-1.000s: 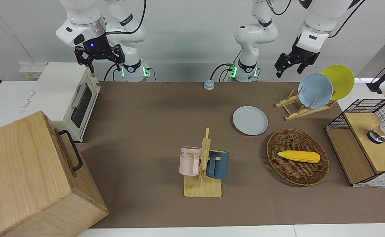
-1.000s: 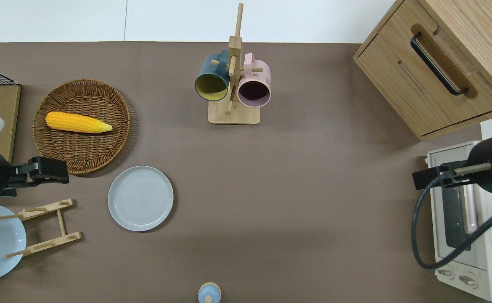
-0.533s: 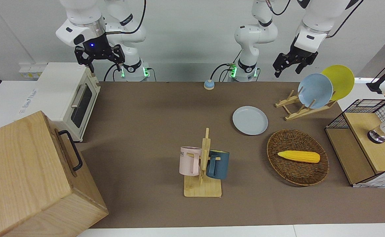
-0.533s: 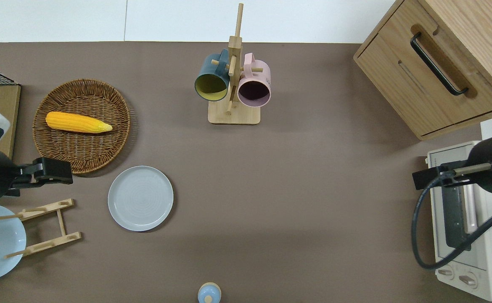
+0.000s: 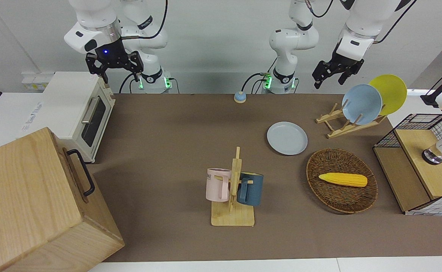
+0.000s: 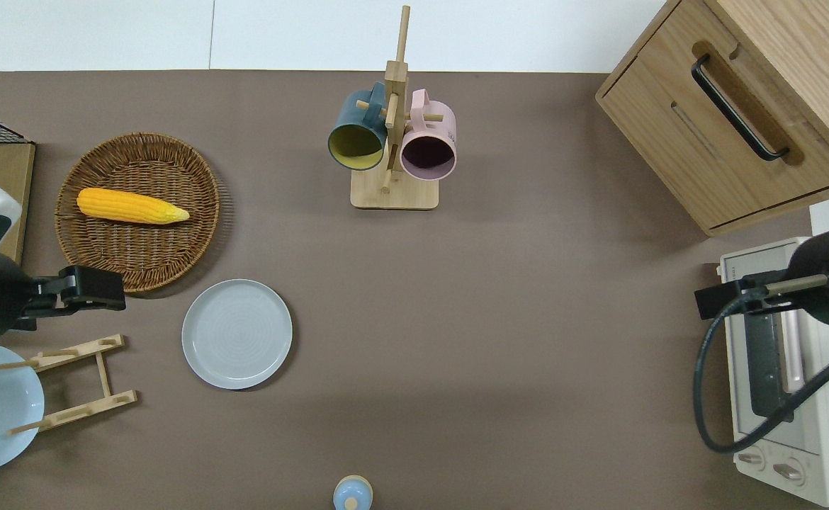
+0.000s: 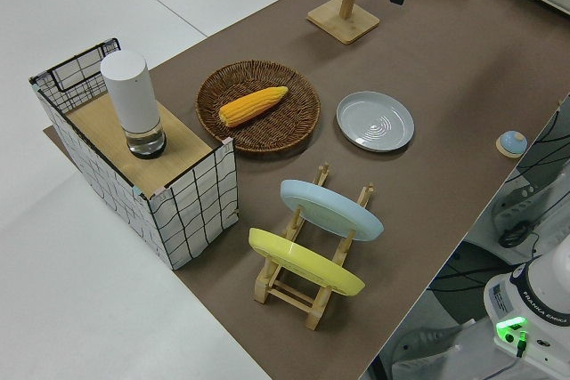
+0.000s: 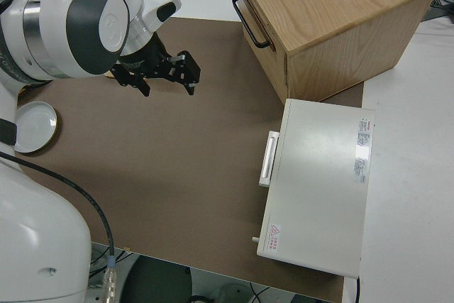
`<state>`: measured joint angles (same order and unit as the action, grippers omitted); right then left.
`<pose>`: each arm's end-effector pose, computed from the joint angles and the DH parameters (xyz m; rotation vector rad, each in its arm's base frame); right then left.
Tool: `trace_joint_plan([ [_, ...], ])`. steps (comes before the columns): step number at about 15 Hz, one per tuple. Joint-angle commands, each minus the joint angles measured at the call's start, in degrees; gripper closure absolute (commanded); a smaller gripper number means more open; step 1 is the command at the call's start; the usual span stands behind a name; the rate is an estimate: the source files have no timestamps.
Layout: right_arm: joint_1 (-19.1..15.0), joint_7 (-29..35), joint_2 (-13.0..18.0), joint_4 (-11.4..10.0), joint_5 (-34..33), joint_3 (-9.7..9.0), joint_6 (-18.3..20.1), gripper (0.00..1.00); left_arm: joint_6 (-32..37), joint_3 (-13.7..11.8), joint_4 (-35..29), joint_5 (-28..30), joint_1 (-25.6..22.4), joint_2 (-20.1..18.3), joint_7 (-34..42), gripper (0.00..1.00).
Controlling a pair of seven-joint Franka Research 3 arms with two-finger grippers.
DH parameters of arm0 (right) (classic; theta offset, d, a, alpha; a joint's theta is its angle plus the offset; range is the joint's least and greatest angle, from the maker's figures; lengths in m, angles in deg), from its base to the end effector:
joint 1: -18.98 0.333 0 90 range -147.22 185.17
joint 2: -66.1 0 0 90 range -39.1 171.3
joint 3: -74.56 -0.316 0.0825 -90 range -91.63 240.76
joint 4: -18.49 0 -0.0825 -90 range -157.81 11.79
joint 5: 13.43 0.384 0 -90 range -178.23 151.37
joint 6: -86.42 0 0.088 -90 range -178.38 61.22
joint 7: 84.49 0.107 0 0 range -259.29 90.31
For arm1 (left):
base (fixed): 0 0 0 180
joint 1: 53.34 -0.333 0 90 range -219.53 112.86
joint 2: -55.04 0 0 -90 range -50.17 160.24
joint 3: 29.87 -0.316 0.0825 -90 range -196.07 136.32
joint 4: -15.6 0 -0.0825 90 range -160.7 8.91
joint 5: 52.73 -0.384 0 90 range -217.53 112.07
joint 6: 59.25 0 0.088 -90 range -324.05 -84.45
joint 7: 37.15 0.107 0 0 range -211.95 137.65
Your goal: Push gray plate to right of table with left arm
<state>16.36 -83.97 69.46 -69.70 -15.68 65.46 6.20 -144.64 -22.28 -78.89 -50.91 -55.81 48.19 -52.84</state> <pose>0.5151 0.0566 0.6561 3.0825 0.1516 -0.1206 0.5058 -0.0534 0.6439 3.1192 0.2875 -0.0666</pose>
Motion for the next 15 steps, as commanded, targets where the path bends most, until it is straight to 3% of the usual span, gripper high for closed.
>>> trace_joint_plan([
  [1,-0.46,-0.43,0.6,-0.23,-0.04,-0.3,0.68,0.005,-0.04,-0.91,-2.53,0.2,0.1,-1.85,0.48,0.01],
  [4,-0.46,-0.43,0.6,-0.23,0.05,-0.3,0.68,0.005,-3.46,-2.22,-6.22,0.12,-0.25,-3.61,1.97,0.01],
  [9,-0.46,-0.43,0.6,-0.23,-0.03,-0.3,0.68,0.005,-5.14,-3.72,-7.89,0.03,-0.86,-2.65,6.1,0.01],
  [12,-0.46,-0.43,0.6,-0.23,0.05,-0.3,0.68,0.005,-13.03,-5.03,-16.66,-0.06,-1.3,-2.29,7.6,0.01],
  [15,-0.46,-0.43,0.6,-0.23,-0.04,-0.3,0.68,0.005,-17.78,-5.83,-20.8,0.11,-1.48,-0.89,9.71,0.01],
])
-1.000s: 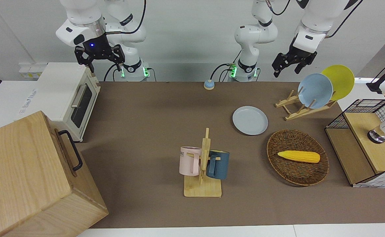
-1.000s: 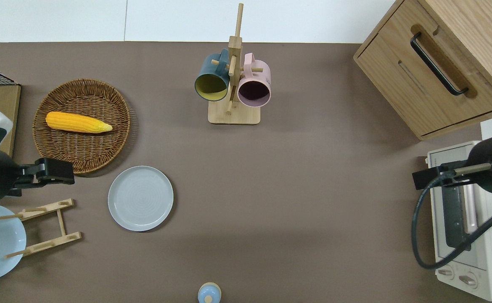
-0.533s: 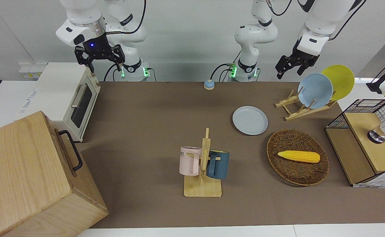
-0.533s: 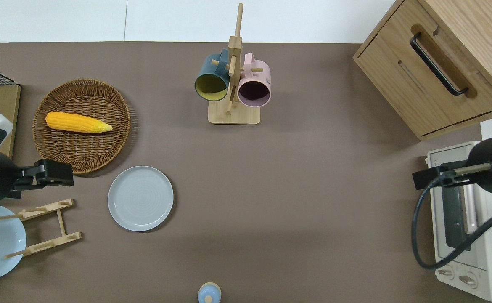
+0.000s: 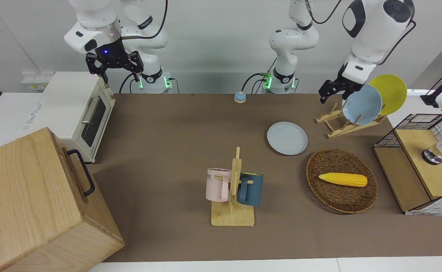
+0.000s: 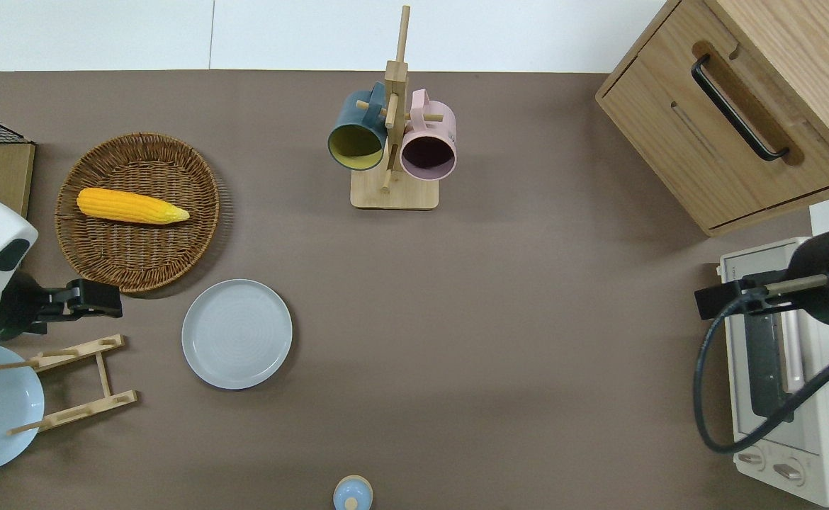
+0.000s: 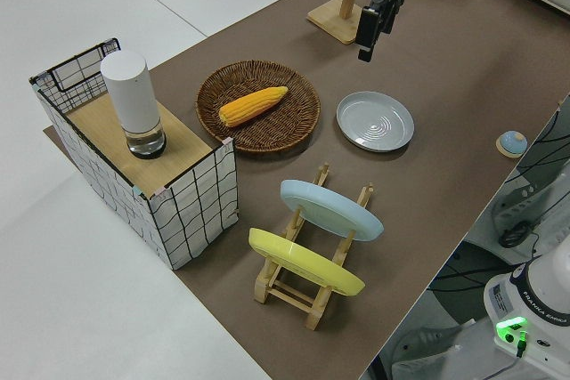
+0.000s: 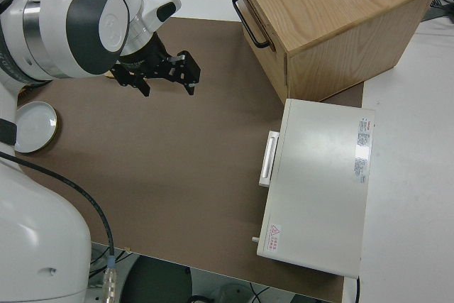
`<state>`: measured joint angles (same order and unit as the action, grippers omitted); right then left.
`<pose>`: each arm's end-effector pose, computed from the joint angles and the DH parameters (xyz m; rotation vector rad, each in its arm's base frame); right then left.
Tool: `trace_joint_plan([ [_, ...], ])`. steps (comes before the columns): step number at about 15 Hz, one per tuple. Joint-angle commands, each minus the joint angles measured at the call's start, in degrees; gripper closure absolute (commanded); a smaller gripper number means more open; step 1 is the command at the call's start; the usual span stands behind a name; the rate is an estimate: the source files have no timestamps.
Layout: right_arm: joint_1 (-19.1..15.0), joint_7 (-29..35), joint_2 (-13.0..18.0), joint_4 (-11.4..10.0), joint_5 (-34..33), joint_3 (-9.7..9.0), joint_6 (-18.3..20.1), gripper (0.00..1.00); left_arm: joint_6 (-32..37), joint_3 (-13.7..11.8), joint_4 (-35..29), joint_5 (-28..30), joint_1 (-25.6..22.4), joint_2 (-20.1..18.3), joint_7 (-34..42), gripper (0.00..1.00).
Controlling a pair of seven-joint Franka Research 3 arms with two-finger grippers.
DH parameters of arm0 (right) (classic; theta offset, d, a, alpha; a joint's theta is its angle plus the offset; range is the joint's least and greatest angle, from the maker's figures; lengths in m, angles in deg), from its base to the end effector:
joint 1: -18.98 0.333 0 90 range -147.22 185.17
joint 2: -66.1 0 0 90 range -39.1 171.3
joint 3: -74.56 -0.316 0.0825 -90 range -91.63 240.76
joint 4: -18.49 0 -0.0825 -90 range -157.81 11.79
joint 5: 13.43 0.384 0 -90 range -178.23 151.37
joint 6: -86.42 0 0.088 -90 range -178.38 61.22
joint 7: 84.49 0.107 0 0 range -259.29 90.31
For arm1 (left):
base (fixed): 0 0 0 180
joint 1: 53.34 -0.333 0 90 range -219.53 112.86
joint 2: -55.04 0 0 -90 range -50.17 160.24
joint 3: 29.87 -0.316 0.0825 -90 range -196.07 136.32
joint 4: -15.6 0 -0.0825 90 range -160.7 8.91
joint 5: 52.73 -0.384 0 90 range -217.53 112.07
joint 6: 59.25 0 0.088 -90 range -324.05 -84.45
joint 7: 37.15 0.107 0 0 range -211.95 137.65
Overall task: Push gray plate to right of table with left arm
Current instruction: 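Move the left gripper forward to the edge of the gray plate nearest the basket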
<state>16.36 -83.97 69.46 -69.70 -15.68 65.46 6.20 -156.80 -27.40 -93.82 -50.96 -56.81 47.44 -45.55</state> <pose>0.5151 0.0566 0.6561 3.0825 0.1516 -0.1206 0.5126 0.0050 0.5459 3.1082 0.2646 -0.1187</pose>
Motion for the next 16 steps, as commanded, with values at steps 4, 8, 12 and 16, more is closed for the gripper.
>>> trace_joint_plan([
  [4,-0.46,-0.43,0.6,-0.23,0.05,-0.3,0.68,0.005,-15.03,-0.72,-15.71,0.52,-0.48,-0.15,2.51,0.07],
  [8,-0.46,-0.43,0.6,-0.23,0.05,-0.3,0.68,0.005,-21.88,-0.72,-23.27,0.69,-0.3,0.38,2.68,0.07],
  [12,-0.46,-0.43,0.6,-0.23,-0.03,-0.3,0.68,0.005,-30.66,-0.63,-28.72,1.04,-0.04,3.89,2.68,0.07],
  [16,-0.46,-0.43,0.6,-0.23,0.05,-0.3,0.68,0.005,-33.06,-0.63,-30.14,2.96,0.49,5.56,2.68,0.26],
])
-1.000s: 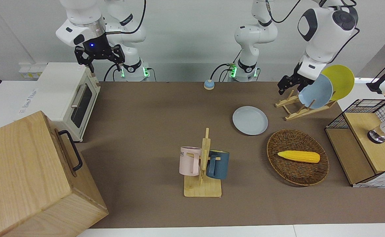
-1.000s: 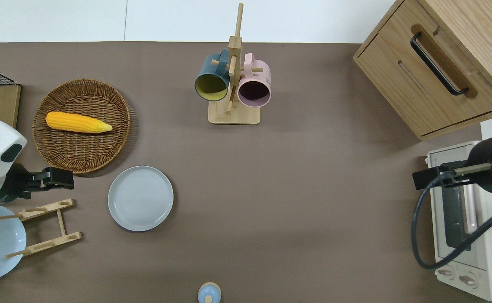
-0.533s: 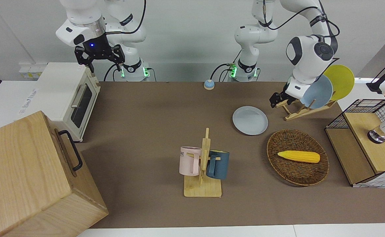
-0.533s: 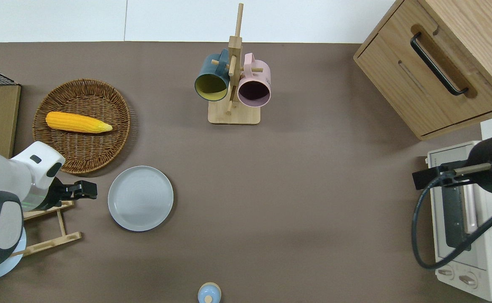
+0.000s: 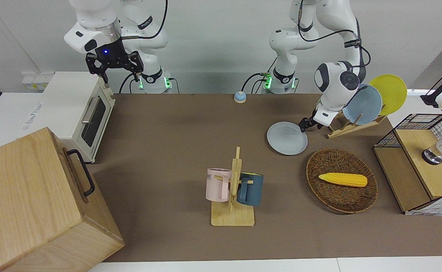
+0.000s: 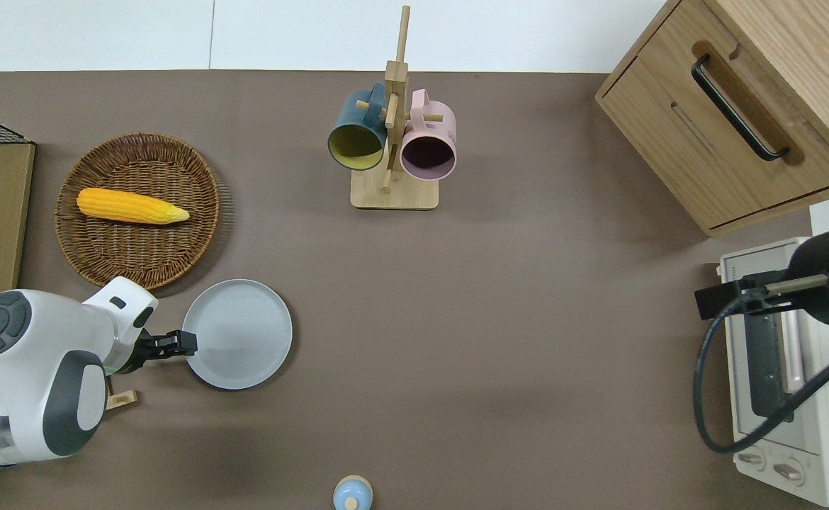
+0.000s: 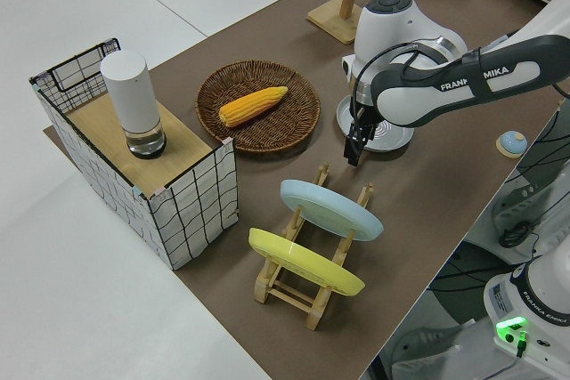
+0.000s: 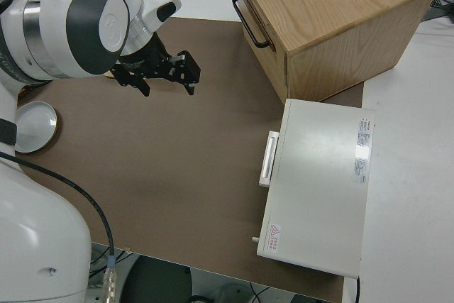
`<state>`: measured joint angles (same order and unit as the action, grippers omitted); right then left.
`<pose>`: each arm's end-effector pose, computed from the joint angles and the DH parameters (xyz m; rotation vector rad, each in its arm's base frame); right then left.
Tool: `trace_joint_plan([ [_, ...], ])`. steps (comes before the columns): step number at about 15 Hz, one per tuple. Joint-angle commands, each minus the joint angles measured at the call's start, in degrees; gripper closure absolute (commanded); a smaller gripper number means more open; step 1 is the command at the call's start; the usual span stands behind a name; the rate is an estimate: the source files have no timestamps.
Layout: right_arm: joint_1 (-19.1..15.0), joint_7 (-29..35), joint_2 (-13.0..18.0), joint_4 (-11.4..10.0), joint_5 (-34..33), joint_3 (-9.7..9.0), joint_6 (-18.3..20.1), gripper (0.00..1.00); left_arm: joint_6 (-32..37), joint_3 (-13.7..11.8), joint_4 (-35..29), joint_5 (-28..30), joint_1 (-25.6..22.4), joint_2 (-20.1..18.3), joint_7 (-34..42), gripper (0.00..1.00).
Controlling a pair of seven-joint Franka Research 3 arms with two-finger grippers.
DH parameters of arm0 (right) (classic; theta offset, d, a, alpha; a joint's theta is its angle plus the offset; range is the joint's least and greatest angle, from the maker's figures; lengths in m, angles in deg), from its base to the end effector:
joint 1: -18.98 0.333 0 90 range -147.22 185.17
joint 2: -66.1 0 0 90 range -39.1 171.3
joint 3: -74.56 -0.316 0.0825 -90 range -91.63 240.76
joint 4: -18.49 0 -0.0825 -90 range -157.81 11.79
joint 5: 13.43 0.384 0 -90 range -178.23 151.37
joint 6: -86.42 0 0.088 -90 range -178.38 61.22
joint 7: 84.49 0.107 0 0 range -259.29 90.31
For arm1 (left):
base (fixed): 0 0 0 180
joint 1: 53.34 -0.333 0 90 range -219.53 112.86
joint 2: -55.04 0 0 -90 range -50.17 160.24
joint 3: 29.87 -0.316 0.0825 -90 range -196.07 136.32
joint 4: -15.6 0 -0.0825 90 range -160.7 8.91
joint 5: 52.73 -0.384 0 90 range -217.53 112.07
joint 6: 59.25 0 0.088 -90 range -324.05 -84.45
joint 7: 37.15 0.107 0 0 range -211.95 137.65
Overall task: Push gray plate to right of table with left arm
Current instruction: 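Move the left gripper forward to the edge of the gray plate nearest the basket, then push the gray plate with the left gripper across the table away from the basket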
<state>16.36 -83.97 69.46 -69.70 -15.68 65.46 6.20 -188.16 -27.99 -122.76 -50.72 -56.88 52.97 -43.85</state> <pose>0.5151 0.0566 0.6561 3.0825 0.1516 -0.1206 0.4694 0.0127 0.3138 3.1048 0.2642 -0.2025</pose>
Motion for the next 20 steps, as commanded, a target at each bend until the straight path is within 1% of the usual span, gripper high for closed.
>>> trace_joint_plan([
  [1,-0.46,-0.43,0.6,-0.23,0.05,-0.3,0.68,0.005,-2.74,0.39,-1.3,3.87,0.73,1.08,0.99,0.38],
  [2,-0.46,-0.43,0.6,-0.23,0.05,-0.3,0.68,0.005,-3.62,0.66,-1.38,4.32,0.73,1.79,0.99,0.49],
  [3,-0.46,-0.43,0.6,-0.23,-0.03,-0.3,0.68,0.005,-3.63,0.66,-1.3,4.32,0.73,1.97,0.99,0.7],
  [4,-0.46,-0.43,0.6,-0.23,-0.03,-0.3,0.68,0.005,-3.71,0.75,-1.3,4.84,0.73,1.97,0.91,0.87],
  [5,-0.46,-0.43,0.6,-0.23,0.05,-0.3,0.68,0.005,-3.8,0.75,-1.3,5.63,0.91,2.06,0.9,1.0],
  [7,-0.46,-0.43,0.6,-0.23,-0.03,-0.3,0.68,0.005,-3.8,0.75,-1.03,6.25,1.96,2.32,0.56,1.0],
  [10,-0.46,-0.43,0.6,-0.23,-0.03,-0.3,0.68,0.005,-3.72,1.89,-0.77,8.71,3.02,2.5,-0.24,1.0],
  [11,-0.46,-0.43,0.6,-0.23,0.05,-0.3,0.68,0.005,-3.71,2.59,-0.77,9.24,3.63,2.5,-1.02,1.0],
  [12,-0.46,-0.43,0.6,-0.23,0.05,-0.3,0.68,0.005,-3.71,3.29,-0.68,9.59,5.03,2.5,-3.9,1.0],
  [13,-0.46,-0.43,0.6,-0.23,-0.03,-0.3,0.68,0.005,-3.71,3.99,-0.51,9.77,6.95,2.59,-7.24,1.0],
  [15,-0.46,-0.43,0.6,-0.23,0.05,-0.3,0.68,0.005,-3.8,4.35,0.28,13.88,12.13,3.03,-12.35,1.0],
  [17,-0.46,-0.43,0.6,-0.23,0.05,-0.3,0.68,0.005,-4.85,4.35,1.42,15.92,17.41,4.34,-17.09,1.0],
  [20,-0.46,-0.43,0.6,-0.23,0.05,-0.3,0.68,0.005,-11.43,4.44,2.39,16.89,25.67,7.59,-26.05,1.0],
])
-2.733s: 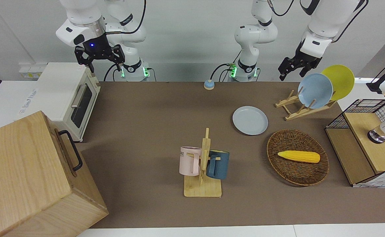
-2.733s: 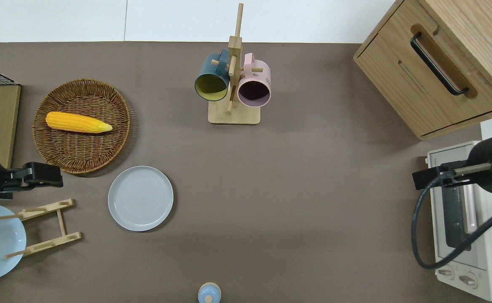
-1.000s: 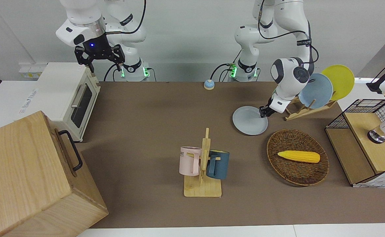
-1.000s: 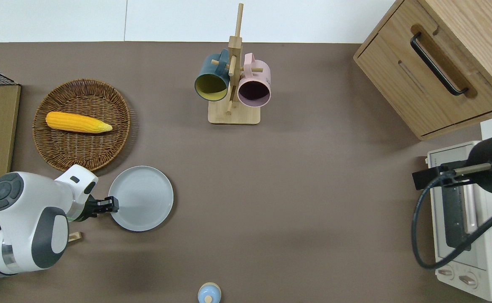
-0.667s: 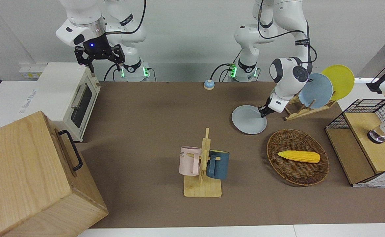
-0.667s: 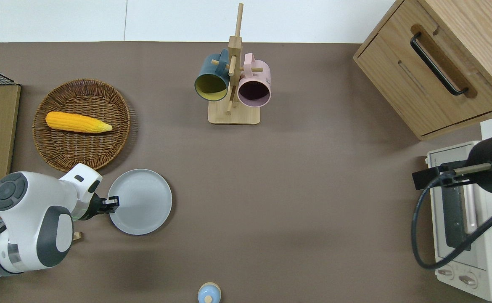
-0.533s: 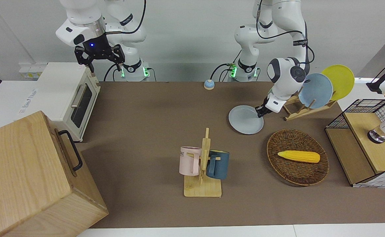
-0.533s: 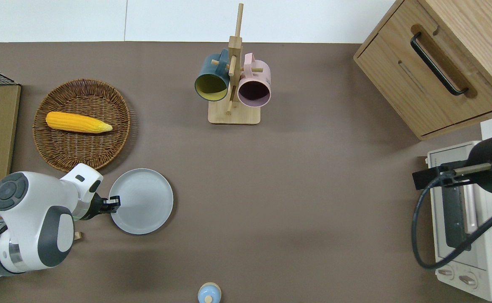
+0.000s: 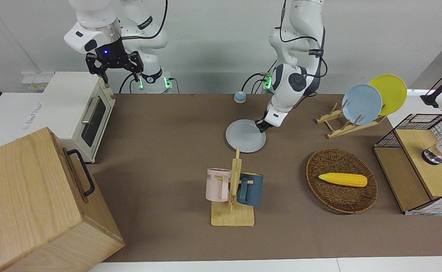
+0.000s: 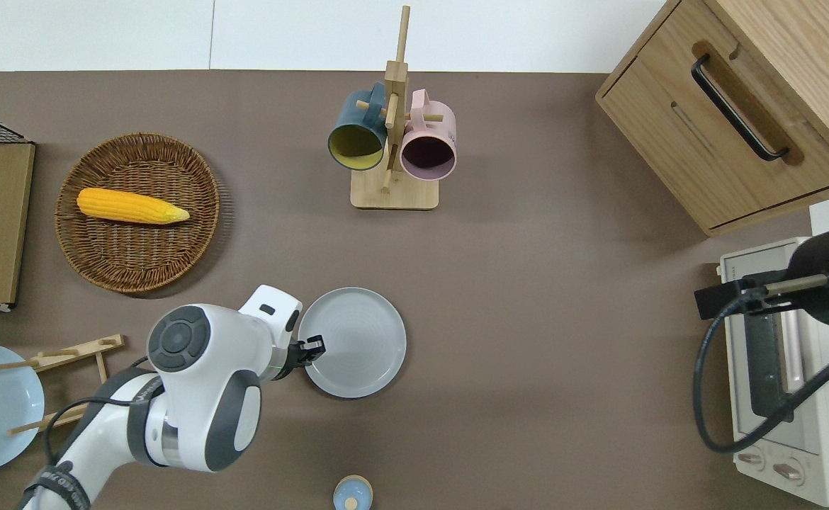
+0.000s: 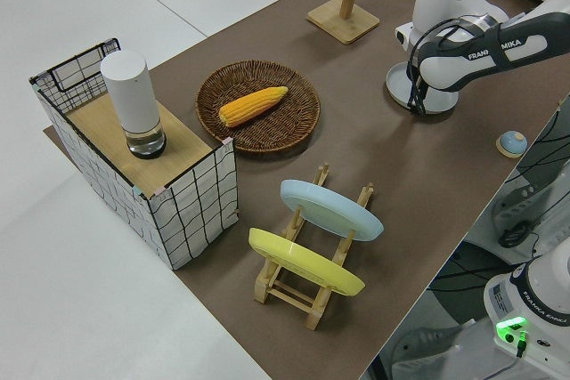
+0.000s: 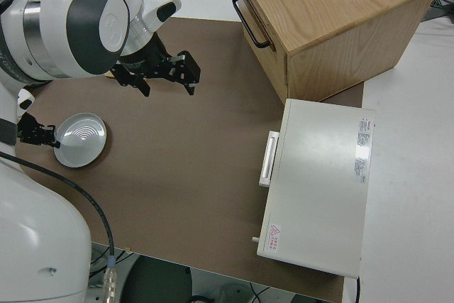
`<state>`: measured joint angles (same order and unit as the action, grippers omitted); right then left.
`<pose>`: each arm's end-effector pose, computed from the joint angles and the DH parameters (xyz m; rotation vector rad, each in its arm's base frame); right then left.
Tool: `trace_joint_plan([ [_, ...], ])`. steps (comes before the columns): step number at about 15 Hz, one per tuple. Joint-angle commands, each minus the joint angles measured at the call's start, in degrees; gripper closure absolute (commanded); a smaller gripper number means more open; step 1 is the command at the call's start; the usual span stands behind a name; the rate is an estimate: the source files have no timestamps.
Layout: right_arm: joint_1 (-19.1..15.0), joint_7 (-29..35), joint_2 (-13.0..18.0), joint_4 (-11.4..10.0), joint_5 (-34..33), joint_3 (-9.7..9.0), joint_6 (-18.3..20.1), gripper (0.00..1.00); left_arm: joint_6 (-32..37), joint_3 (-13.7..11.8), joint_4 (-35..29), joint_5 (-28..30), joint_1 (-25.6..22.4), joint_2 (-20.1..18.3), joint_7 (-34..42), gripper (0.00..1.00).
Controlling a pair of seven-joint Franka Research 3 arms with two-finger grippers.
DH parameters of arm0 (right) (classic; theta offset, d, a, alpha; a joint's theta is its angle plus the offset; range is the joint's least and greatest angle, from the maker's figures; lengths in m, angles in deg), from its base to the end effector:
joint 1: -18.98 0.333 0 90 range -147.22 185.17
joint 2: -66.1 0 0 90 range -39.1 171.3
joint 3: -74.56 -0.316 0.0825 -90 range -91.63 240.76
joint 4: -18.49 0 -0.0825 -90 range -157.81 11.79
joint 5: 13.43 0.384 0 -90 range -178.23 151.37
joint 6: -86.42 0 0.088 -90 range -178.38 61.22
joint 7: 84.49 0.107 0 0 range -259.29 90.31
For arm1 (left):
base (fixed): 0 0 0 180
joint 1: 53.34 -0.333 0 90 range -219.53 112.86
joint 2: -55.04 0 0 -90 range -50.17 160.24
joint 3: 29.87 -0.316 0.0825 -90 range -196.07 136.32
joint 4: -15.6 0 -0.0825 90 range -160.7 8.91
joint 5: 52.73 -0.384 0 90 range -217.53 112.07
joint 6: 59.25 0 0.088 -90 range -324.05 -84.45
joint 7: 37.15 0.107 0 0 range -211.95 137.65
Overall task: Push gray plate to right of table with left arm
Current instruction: 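Push the gray plate with the left gripper across the table away from the basket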
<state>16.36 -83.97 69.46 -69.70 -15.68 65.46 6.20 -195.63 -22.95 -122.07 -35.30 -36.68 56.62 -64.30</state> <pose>0.5151 0.0566 0.6561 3.0825 0.1516 -0.1206 0.4453 -0.1978 0.2987 2.9383 0.4269 -0.1993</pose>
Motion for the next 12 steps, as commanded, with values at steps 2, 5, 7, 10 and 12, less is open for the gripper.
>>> trace_joint_plan([
  [2,-0.46,-0.43,0.59,-0.23,0.05,-0.3,0.68,0.005,-5.39,-0.6,4.42,3.13,10.3,6.49,-10.79,1.0],
  [5,-0.46,-0.43,0.59,-0.23,0.05,-0.3,0.68,0.005,-6.79,2.11,6.98,4.19,12.7,8.16,-15.37,1.0],
  [7,-0.46,-0.43,0.59,-0.23,-0.03,-0.3,0.68,0.005,-9.07,5.36,8.46,4.72,12.78,9.13,-18.53,1.0],
  [10,-0.46,-0.43,0.59,-0.23,-0.03,-0.3,0.68,0.005,-9.87,7.84,12.16,4.63,13.48,13.35,-21.97,1.0],
  [12,-0.46,-0.43,0.59,-0.23,0.05,-0.3,0.68,0.005,-13.72,7.84,12.43,4.63,15.32,15.28,-22.41,1.0],
])
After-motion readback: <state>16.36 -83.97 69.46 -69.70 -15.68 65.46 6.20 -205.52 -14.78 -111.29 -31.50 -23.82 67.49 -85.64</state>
